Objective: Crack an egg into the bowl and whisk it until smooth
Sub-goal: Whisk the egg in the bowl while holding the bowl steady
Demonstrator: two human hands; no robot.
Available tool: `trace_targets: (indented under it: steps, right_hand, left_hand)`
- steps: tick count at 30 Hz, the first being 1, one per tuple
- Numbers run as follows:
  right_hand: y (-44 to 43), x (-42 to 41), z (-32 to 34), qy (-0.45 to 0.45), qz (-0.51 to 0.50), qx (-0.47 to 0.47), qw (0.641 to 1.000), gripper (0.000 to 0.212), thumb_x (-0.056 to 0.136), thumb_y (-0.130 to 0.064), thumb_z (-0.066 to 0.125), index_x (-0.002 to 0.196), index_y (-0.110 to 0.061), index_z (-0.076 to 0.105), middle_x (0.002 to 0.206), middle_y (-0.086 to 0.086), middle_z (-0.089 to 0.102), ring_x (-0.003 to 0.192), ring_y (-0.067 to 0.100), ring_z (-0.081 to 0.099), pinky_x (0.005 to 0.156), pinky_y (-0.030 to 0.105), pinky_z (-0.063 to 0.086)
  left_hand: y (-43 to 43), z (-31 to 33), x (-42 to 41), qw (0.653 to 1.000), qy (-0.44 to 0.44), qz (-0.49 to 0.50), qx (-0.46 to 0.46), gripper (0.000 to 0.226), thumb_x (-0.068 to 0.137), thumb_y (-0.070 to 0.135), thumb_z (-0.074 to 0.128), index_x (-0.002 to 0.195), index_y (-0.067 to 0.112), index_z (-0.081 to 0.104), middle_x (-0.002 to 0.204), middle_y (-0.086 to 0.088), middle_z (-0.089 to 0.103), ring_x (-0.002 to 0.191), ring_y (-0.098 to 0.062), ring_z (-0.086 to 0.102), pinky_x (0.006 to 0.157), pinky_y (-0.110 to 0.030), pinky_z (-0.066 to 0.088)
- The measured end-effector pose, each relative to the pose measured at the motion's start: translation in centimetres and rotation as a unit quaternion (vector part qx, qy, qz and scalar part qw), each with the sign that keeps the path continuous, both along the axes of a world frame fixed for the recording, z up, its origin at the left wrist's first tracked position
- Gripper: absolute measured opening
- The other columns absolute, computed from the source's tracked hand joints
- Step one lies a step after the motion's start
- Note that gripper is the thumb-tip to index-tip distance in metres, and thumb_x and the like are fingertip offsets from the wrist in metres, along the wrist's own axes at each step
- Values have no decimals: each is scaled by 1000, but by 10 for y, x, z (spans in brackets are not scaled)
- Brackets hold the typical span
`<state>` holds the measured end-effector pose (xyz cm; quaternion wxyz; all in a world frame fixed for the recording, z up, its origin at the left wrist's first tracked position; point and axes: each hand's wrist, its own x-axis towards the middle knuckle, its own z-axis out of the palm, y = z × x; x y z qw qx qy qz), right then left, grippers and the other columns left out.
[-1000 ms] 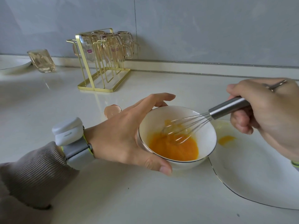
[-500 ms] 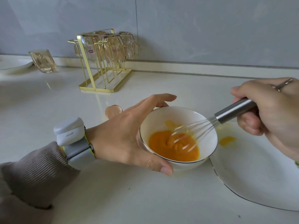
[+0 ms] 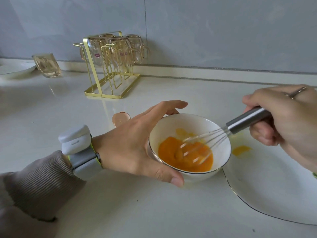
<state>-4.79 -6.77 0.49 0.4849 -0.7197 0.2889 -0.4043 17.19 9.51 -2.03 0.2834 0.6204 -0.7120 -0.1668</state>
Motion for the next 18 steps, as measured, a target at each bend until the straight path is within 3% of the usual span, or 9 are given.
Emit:
trace_targets:
  steps: [4, 8, 12, 18]
  right_hand:
    - [1, 1, 0, -17, 2, 24, 1000, 48, 93, -18, 59, 46, -8, 57, 33, 5, 38, 29, 23, 35, 35, 19, 28]
    - [2, 2, -1, -8, 12, 38, 999, 47, 92, -17, 60, 46, -5, 53, 32, 6, 37, 29, 23, 34, 36, 20, 29]
    - [2, 2, -1, -2, -3, 5, 1000, 43, 88, -23, 63, 49, -5, 57, 33, 5, 40, 29, 23, 35, 38, 21, 31]
    - [4, 2, -1, -11, 9, 22, 1000, 46, 90, -19, 63, 46, -9, 59, 33, 5, 40, 29, 23, 36, 36, 21, 30]
  left_hand:
    - [0, 0, 0, 1000, -2, 4, -1, 122, 46, 80, 77, 149, 48, 20, 145, 24, 44, 131, 1, 52, 103, -21, 45]
    - [0, 0, 0, 1000, 6, 0, 0, 120, 47, 94, 63, 149, 48, 20, 146, 24, 44, 132, 0, 51, 103, -22, 46]
    - [0, 1, 0, 1000, 6, 0, 1, 119, 48, 94, 62, 149, 48, 20, 145, 25, 44, 131, 0, 52, 102, -15, 44]
    - [0, 1, 0, 1000, 9, -4, 1, 120, 49, 93, 62, 151, 45, 20, 145, 23, 45, 130, -2, 53, 102, -20, 48]
